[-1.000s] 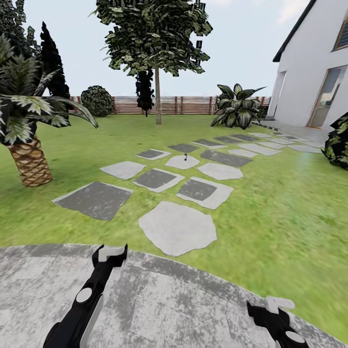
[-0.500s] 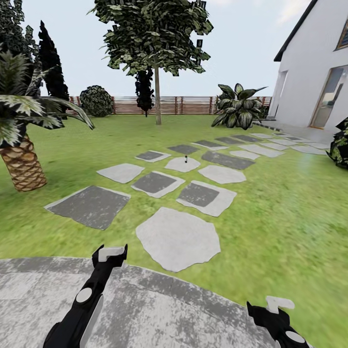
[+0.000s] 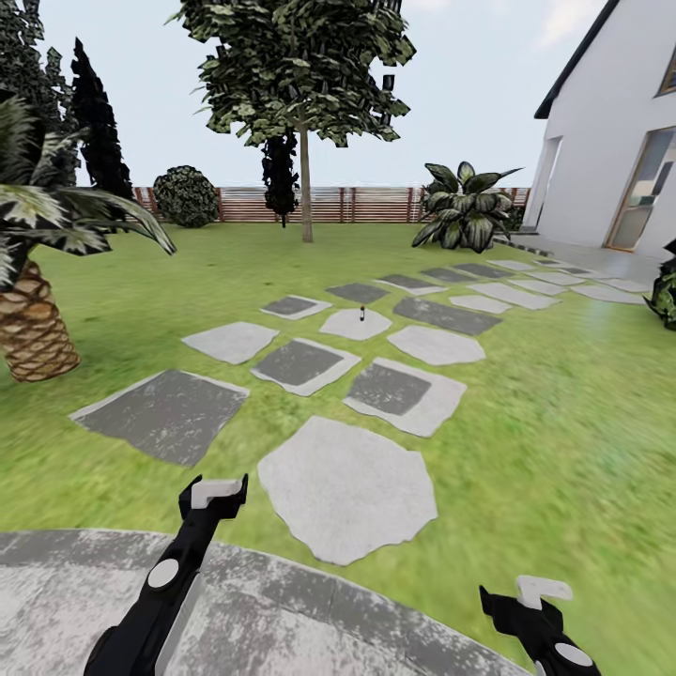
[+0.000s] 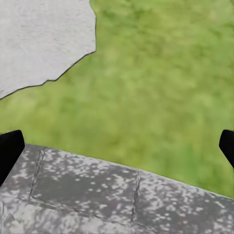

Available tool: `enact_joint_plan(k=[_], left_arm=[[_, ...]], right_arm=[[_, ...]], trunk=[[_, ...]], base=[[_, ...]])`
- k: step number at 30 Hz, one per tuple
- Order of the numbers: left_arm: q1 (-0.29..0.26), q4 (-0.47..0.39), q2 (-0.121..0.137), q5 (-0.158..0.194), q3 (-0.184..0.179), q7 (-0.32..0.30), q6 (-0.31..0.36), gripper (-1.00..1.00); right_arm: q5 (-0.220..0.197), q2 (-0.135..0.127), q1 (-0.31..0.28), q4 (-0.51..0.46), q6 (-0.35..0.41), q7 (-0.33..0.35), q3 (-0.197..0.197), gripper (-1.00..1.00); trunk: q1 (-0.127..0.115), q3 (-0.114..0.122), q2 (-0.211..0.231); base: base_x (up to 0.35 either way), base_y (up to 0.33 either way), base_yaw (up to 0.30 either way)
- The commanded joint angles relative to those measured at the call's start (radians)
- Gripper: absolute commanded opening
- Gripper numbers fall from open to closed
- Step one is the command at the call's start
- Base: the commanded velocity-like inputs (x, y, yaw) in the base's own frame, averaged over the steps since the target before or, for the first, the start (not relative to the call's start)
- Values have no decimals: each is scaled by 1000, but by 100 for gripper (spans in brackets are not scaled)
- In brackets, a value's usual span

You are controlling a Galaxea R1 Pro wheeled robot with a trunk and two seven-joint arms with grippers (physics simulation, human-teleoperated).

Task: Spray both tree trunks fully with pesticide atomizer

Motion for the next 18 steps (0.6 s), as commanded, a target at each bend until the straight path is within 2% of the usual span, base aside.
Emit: enact_joint_plan(k=[1, 18], left_arm=[[0, 0, 0, 0, 0, 0, 0, 100], [0, 0, 0, 0, 0, 0, 0, 100]], right_arm=[[0, 0, 0, 0, 0, 0, 0, 100], [-6, 0, 0, 0, 0, 0, -1, 100]], trunk=[[0, 0, 0], [0, 0, 0]], base=[[327, 0, 0], [327, 0, 0]])
